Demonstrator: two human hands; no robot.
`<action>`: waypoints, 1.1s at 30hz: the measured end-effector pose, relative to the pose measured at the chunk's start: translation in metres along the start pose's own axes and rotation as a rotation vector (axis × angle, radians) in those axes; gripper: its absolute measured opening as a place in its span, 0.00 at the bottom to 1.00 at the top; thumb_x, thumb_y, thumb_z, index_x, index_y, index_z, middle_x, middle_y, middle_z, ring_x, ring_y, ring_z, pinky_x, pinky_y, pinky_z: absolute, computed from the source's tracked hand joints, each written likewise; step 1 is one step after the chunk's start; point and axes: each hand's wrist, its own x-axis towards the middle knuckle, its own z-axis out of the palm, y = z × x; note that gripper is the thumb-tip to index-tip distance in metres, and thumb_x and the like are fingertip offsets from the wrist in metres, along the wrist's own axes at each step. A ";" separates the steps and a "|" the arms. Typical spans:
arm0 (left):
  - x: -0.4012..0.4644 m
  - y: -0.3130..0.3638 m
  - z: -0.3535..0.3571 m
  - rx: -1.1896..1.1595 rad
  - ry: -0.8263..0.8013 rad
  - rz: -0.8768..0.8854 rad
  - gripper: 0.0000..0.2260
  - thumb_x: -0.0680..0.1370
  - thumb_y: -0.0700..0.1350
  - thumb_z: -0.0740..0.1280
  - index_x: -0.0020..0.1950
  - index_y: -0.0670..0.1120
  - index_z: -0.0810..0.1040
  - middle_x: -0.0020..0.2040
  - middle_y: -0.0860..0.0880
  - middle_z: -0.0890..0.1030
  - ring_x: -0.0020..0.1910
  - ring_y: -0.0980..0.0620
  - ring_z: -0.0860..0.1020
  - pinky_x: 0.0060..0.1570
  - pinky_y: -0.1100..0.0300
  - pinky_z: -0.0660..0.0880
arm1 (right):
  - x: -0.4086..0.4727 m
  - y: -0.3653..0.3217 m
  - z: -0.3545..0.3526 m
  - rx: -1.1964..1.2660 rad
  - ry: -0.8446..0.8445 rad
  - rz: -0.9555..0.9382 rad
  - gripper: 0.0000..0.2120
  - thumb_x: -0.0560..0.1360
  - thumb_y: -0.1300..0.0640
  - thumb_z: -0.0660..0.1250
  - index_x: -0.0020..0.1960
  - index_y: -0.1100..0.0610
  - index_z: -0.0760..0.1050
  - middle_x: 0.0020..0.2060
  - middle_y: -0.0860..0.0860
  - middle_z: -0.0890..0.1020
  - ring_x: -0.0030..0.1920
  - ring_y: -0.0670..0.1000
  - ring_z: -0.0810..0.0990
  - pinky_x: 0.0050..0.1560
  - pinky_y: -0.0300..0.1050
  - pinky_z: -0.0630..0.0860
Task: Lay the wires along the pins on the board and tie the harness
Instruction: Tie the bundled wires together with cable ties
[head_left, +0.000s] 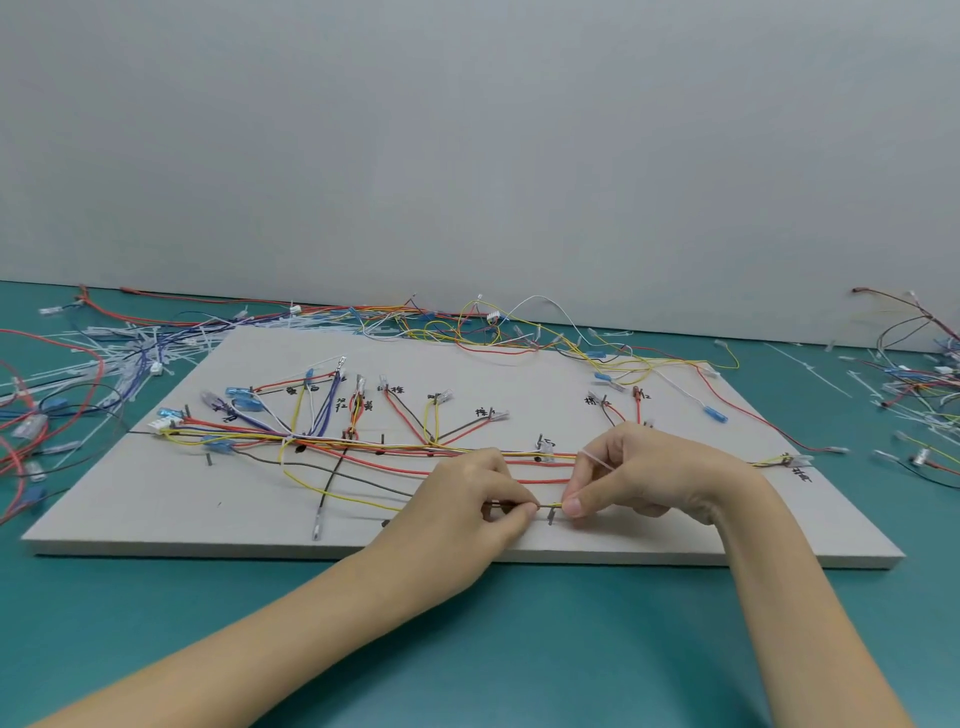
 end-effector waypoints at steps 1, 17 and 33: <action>0.000 0.001 0.000 0.003 -0.005 -0.001 0.06 0.77 0.45 0.69 0.45 0.51 0.86 0.38 0.55 0.74 0.38 0.59 0.72 0.37 0.71 0.62 | 0.000 0.000 0.000 -0.009 0.007 0.000 0.03 0.67 0.60 0.77 0.37 0.55 0.84 0.29 0.50 0.77 0.24 0.45 0.59 0.22 0.36 0.54; 0.006 -0.014 -0.032 0.025 -0.176 -0.100 0.04 0.74 0.47 0.72 0.44 0.54 0.86 0.36 0.58 0.77 0.39 0.62 0.75 0.38 0.71 0.66 | 0.002 -0.004 0.003 0.014 0.105 -0.046 0.12 0.71 0.49 0.75 0.40 0.58 0.79 0.25 0.45 0.67 0.26 0.47 0.58 0.24 0.37 0.54; -0.018 -0.035 -0.074 0.000 -0.096 -0.097 0.05 0.74 0.45 0.73 0.41 0.55 0.86 0.37 0.61 0.80 0.37 0.58 0.74 0.36 0.70 0.67 | 0.019 -0.022 0.034 0.331 0.266 -0.281 0.12 0.81 0.55 0.61 0.54 0.58 0.82 0.26 0.50 0.72 0.26 0.45 0.61 0.24 0.35 0.56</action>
